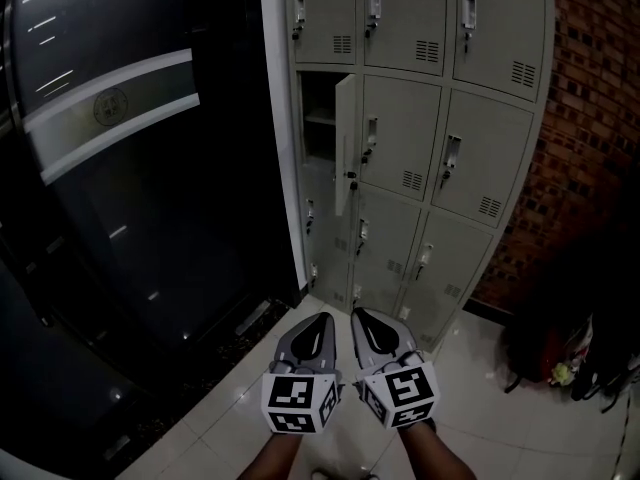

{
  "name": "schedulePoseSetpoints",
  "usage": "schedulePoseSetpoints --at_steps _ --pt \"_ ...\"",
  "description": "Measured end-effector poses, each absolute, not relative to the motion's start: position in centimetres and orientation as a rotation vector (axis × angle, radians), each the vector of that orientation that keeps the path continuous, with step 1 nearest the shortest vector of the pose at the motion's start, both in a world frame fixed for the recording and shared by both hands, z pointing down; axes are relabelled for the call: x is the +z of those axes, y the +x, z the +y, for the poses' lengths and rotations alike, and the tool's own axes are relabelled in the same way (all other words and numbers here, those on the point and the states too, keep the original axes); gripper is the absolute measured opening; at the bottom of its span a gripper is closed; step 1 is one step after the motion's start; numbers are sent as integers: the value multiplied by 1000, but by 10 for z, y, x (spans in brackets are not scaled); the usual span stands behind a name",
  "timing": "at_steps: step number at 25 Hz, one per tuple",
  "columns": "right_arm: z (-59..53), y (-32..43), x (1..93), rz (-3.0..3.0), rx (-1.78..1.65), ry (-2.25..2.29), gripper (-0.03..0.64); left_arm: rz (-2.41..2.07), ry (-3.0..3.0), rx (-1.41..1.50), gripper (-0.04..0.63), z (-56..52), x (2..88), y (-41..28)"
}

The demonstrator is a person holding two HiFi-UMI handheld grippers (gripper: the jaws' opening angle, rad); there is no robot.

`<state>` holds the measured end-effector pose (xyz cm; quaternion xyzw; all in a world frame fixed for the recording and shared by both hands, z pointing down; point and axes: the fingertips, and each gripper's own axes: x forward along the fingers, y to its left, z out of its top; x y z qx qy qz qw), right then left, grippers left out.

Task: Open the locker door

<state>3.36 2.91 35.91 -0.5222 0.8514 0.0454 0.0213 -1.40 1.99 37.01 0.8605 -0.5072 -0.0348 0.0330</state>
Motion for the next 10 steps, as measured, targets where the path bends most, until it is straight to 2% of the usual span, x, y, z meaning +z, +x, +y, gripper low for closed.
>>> schedulePoseSetpoints --at_steps 10 --pt "64 82 353 2686 165 -1557 0 -1602 2631 -100 5 57 368 40"
